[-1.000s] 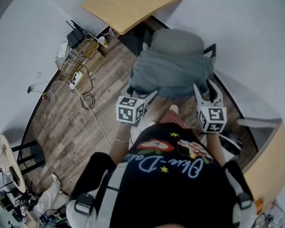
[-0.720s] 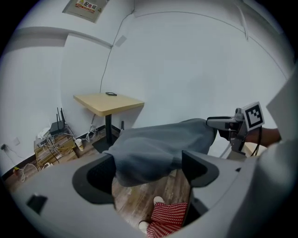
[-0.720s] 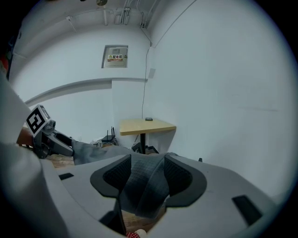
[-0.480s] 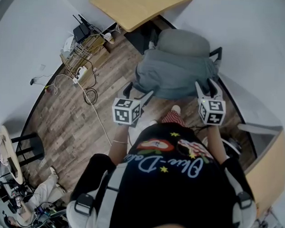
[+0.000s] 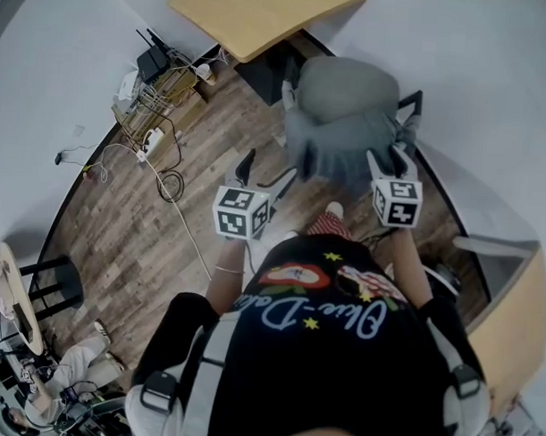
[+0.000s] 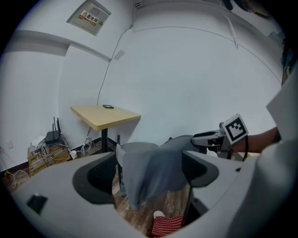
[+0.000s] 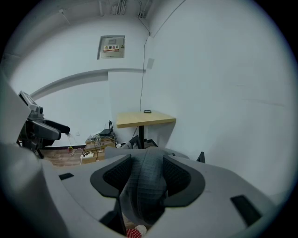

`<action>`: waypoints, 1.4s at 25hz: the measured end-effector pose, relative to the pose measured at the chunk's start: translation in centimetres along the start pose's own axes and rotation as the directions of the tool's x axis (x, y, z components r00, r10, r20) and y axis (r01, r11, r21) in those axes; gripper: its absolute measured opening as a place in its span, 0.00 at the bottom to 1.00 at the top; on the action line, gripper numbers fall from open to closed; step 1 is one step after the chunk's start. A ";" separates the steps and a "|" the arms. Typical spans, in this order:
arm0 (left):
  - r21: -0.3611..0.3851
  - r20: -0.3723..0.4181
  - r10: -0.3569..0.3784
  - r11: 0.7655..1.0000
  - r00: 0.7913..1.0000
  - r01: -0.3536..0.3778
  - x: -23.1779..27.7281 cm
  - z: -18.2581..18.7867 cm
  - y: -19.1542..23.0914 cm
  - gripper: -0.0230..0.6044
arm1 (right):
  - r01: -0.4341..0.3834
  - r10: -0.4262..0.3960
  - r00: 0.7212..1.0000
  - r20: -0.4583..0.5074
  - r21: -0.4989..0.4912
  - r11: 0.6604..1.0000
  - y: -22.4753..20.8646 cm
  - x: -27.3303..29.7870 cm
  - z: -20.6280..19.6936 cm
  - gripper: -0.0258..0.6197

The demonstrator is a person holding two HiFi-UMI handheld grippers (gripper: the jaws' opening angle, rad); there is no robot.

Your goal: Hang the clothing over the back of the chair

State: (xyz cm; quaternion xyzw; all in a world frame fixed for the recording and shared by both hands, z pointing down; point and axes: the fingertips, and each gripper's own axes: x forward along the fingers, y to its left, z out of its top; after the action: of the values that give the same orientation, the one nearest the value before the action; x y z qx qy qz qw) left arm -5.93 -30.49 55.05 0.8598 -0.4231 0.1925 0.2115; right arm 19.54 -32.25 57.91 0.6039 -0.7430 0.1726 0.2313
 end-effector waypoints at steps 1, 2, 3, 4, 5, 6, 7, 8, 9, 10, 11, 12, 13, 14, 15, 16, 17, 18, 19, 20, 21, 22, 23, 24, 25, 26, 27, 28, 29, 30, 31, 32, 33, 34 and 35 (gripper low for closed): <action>0.007 0.004 -0.002 1.000 1.000 0.002 0.1 0.2 0.0 0.72 | 0.000 0.000 1.000 0.009 0.005 1.000 -0.1 0.0 0.4 0.35; 0.016 0.010 -0.003 1.000 1.000 0.003 0.1 0.3 -0.1 0.72 | 0.001 -0.001 1.000 0.020 0.010 1.000 -0.2 -0.1 0.7 0.35; 0.023 0.014 -0.005 1.000 1.000 0.005 0.2 0.4 -0.2 0.72 | 0.002 -0.002 1.000 0.030 0.016 1.000 -0.4 -0.4 0.8 0.35; 0.027 0.017 -0.009 1.000 1.000 0.008 0.2 0.6 -0.2 0.72 | 0.004 -0.005 0.999 0.038 0.023 1.000 -0.5 -0.7 1.0 0.35; 0.029 0.019 -0.014 0.999 1.000 0.013 0.2 0.8 -0.2 0.72 | 0.005 -0.007 0.999 0.044 0.030 1.000 -0.5 -0.9 1.2 0.35; 0.031 0.023 -0.020 0.999 1.000 0.019 0.3 1.0 -0.1 0.72 | 0.006 -0.008 0.999 0.049 0.036 0.999 -0.4 -1.0 1.5 0.35; 0.034 0.027 -0.026 0.999 0.999 0.025 0.4 1.3 -0.1 0.72 | 0.006 -0.008 0.999 0.053 0.041 0.999 -0.4 -1.1 1.8 0.35; 0.041 0.029 -0.032 0.999 0.999 0.031 0.5 1.5 -0.1 0.72 | 0.004 -0.006 0.998 0.058 0.044 0.999 -0.4 -1.2 2.0 0.35; 0.052 0.029 -0.038 0.998 0.999 0.037 0.7 1.7 -0.2 0.72 | 0.001 -0.004 0.998 0.065 0.046 0.999 -0.3 -1.3 2.2 0.35; 0.065 0.028 -0.043 0.997 0.999 0.041 0.8 1.9 -0.3 0.72 | -0.004 0.001 0.997 0.073 0.046 0.999 -0.3 -1.5 2.4 0.35; 0.080 0.028 -0.049 0.996 0.998 0.047 0.9 2.2 -0.6 0.72 | -0.011 0.007 0.996 0.085 0.047 0.999 -0.3 -1.7 2.7 0.35; 0.094 0.031 -0.057 0.994 0.998 0.054 1.0 2.4 -0.8 0.72 | -0.019 0.014 0.995 0.099 0.047 0.999 -0.2 -2.0 3.0 0.35; 0.107 0.037 -0.069 0.992 0.997 0.064 1.0 2.7 -1.2 0.72 | -0.025 0.019 0.993 0.115 0.046 0.999 -0.1 -2.3 3.4 0.35; 0.120 0.043 -0.081 0.990 0.996 0.075 0.9 3.0 -1.6 0.70 | -0.025 0.019 0.991 0.131 0.044 0.999 0.0 -2.6 3.8 0.34; 0.133 0.050 -0.090 0.988 0.995 0.083 0.8 3.3 -1.9 0.67 | -0.019 0.012 0.989 0.148 0.043 0.999 0.0 -3.0 4.2 0.29; 0.148 0.057 -0.092 0.986 0.994 0.083 0.6 3.6 -2.2 0.60 | -0.008 0.001 0.986 0.166 0.044 0.999 -0.1 -3.4 4.7 0.21; 0.166 0.065 -0.087 0.983 0.994 0.075 0.3 3.9 -2.3 0.51 | 0.002 -0.010 0.982 0.186 0.046 0.999 -0.1 -3.9 5.3 0.14; 0.187 0.076 -0.079 0.980 0.994 0.064 0.1 4.3 -2.3 0.43 | 0.007 -0.017 0.978 0.206 0.048 0.999 -0.1 -4.3 5.9 0.09; 0.208 0.091 -0.071 0.977 0.993 0.051 0.0 4.7 -2.3 0.39 | 0.008 -0.019 0.975 0.224 0.051 0.999 0.0 -4.7 6.4 0.07; 0.226 0.107 -0.065 0.973 0.992 0.039 -0.1 5.1 -2.4 0.33 | 0.006 -0.018 0.971 0.239 0.052 0.999 0.0 -5.0 6.9 0.05; 0.240 0.123 -0.059 0.970 0.991 0.028 -0.2 5.6 -2.4 0.24 | 0.004 -0.017 0.968 0.251 0.053 0.999 0.0 -5.3 7.3 0.04; 0.250 0.138 -0.052 0.968 0.989 0.016 -0.3 6.0 -2.4 0.11 | 0.002 -0.016 0.965 0.260 0.054 0.999 0.0 -5.5 7.7 0.04; 0.259 0.148 -0.048 0.966 0.988 0.008 -0.4 6.4 -2.4 0.04 | 0.001 -0.016 0.964 0.267 0.055 0.998 0.0 -5.8 8.0 0.04; 0.266 0.155 -0.048 0.964 0.987 0.005 -0.5 6.7 -2.5 0.04 | 0.001 -0.016 0.962 0.272 0.054 0.999 0.0 -6.0 8.3 0.04; 0.271 0.161 -0.050 0.963 0.986 0.004 -0.6 6.9 -2.6 0.04 | 0.002 -0.017 0.961 0.276 0.053 0.999 0.0 -6.2 8.6 0.04; 0.275 0.166 -0.052 0.962 0.985 0.004 -0.6 7.2 -2.8 0.04 | 0.003 -0.017 0.960 0.281 0.051 0.999 0.0 -6.4 8.8 0.04; 0.278 0.172 -0.054 0.960 0.984 0.004 -0.6 7.4 -2.9 0.04 | 0.005 -0.019 0.958 0.285 0.048 0.999 0.0 -6.6 9.1 0.04; 0.282 0.177 -0.057 0.960 0.983 0.005 -0.6 7.7 -3.0 0.04 | 0.008 -0.021 0.957 0.288 0.046 0.999 0.0 -6.7 9.3 0.04; 0.285 0.183 -0.060 0.959 0.981 0.006 -0.6 8.0 -3.0 0.04 | 0.012 -0.025 0.956 0.291 0.045 0.999 0.0 -6.8 9.5 0.04; 0.288 0.189 -0.064 0.957 0.980 0.007 -0.6 8.2 -3.1 0.04 | 0.017 -0.029 0.955 0.294 0.044 0.999 0.0 -6.9 9.8 0.04; 0.292 0.194 -0.066 0.956 0.979 0.007 -0.6 8.5 -3.2 0.04 | 0.021 -0.033 0.954 0.297 0.042 0.999 0.0 -7.0 10.0 0.04; 0.297 0.200 -0.065 0.955 0.978 0.003 -0.7 8.7 -3.2 0.04 | 0.025 -0.036 0.954 0.299 0.040 0.999 0.1 -7.1 10.1 0.04; 0.301 0.203 -0.061 0.954 0.977 -0.003 -0.7 8.9 -3.2 0.04 | 0.028 -0.038 0.953 0.300 0.038 0.999 0.1 -7.3 10.3 0.04; 0.306 0.204 -0.058 0.952 0.977 -0.007 -0.7 9.0 -3.2 0.04 | 0.031 -0.040 0.952 0.302 0.036 0.999 0.2 -7.4 10.4 0.04; 0.309 0.203 -0.059 0.951 0.977 -0.007 -0.6 9.0 -3.3 0.04 | 0.033 -0.041 0.952 0.304 0.032 0.999 0.2 -7.4 10.5 0.04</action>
State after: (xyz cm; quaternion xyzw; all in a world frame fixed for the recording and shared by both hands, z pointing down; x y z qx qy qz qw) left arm -2.21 -32.99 46.58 0.9032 -0.3963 0.1616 0.0316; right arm 19.17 -31.76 45.10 0.6401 -0.7560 0.0831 0.1091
